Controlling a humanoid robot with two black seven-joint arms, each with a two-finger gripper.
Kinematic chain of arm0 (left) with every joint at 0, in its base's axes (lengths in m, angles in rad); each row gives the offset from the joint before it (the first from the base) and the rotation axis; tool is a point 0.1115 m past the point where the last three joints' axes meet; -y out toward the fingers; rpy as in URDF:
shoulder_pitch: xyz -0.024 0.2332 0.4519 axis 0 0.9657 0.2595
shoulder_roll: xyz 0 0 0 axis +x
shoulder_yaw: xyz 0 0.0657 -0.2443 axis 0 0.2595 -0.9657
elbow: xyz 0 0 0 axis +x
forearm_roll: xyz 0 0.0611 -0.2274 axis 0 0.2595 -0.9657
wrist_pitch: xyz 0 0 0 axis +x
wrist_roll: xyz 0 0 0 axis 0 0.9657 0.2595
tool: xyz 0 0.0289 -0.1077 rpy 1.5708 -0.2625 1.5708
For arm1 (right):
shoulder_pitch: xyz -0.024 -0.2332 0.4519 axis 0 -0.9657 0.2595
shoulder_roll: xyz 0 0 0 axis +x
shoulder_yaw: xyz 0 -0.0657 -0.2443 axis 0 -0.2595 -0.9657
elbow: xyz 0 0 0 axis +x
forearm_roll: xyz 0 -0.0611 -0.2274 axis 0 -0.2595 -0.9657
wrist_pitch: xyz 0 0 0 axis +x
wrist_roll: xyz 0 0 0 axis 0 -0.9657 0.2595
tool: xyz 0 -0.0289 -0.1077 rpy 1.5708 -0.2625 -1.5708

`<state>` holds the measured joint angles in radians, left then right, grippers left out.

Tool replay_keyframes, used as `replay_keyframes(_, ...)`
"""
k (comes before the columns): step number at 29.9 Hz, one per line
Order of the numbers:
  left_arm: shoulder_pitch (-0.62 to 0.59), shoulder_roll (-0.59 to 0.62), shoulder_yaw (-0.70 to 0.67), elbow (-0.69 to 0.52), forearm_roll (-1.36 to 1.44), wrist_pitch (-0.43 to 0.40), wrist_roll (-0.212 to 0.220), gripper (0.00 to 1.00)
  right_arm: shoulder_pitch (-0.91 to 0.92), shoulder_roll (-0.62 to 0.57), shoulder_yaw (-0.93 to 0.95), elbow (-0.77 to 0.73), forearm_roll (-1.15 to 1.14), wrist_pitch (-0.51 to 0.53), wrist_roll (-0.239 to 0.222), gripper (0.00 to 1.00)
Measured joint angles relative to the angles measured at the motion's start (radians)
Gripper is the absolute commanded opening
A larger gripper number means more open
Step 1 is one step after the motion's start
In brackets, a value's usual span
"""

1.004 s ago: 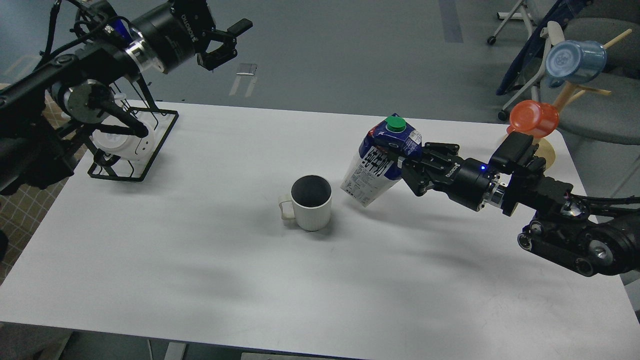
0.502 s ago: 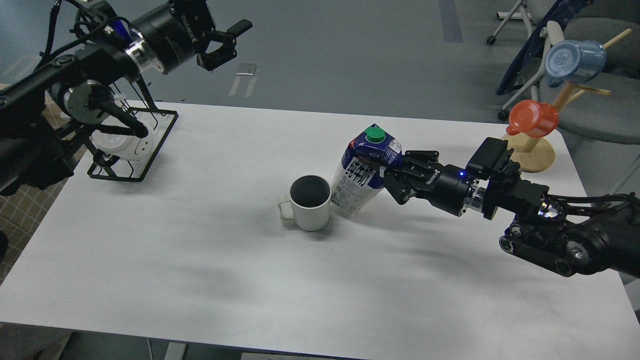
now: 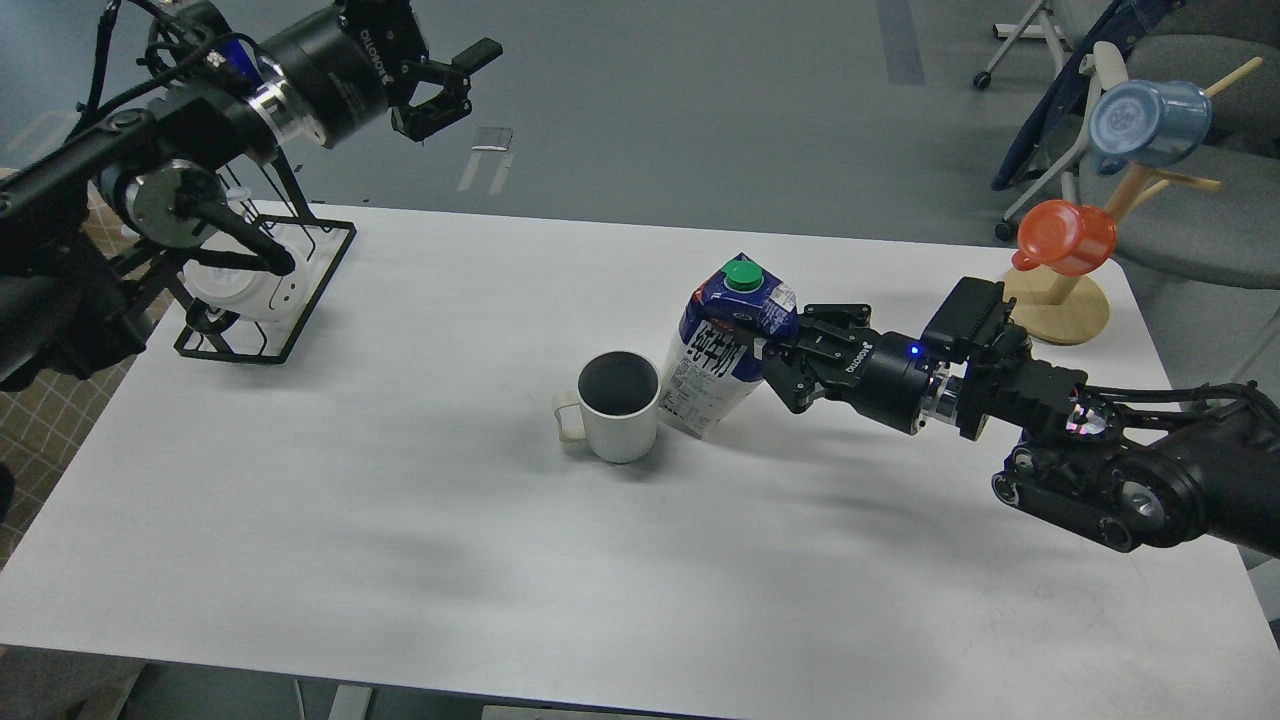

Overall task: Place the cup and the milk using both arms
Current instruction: 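Set the milk carton upright next to the mug with the right hand, then open the right hand and withdraw it from the carton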

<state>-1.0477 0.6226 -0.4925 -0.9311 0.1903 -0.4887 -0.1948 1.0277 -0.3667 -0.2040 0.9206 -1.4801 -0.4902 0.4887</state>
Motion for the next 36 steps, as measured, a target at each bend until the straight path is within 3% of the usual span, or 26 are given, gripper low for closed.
replay_keyframes(4, 0.0, 0.0, 0.0, 0.0, 0.0, 0.0, 0.0, 0.98, 0.0, 0.0, -0.004, 0.0, 0.002, 0.0, 0.0, 0.42)
replay_keyframes(5, 0.0, 0.0, 0.0, 0.0, 0.0, 0.0, 0.0, 0.98, -0.001, 0.0, -0.004, -0.001, 0.004, 0.0, 0.0, 0.52)
replay_keyframes(7, 0.0, 0.0, 0.0, 0.0, 0.0, 0.0, 0.0, 0.98, -0.001, 0.0, -0.004, -0.001, 0.006, 0.001, 0.0, 0.58)
replay_keyframes(9, 0.0, 0.0, 0.0, 0.0, 0.0, 0.0, 0.0, 0.98, -0.001, 0.0, -0.004, -0.001, 0.008, 0.001, 0.0, 0.7)
replay_keyframes(11, 0.0, 0.0, 0.0, 0.0, 0.0, 0.0, 0.0, 0.98, -0.001, 0.0, -0.005, -0.002, 0.008, 0.003, 0.0, 0.73)
replay_keyframes(27, 0.0, 0.017, -0.001, -0.013, 0.0, 0.0, -0.001, 0.98, 0.0, -0.016, -0.003, 0.014, 0.014, 0.002, 0.0, 0.78)
replay_keyframes(36, 0.002, 0.03, 0.0, -0.018, 0.0, 0.0, 0.0, 0.98, 0.001, -0.103, -0.002, 0.107, 0.014, 0.001, 0.0, 0.79)
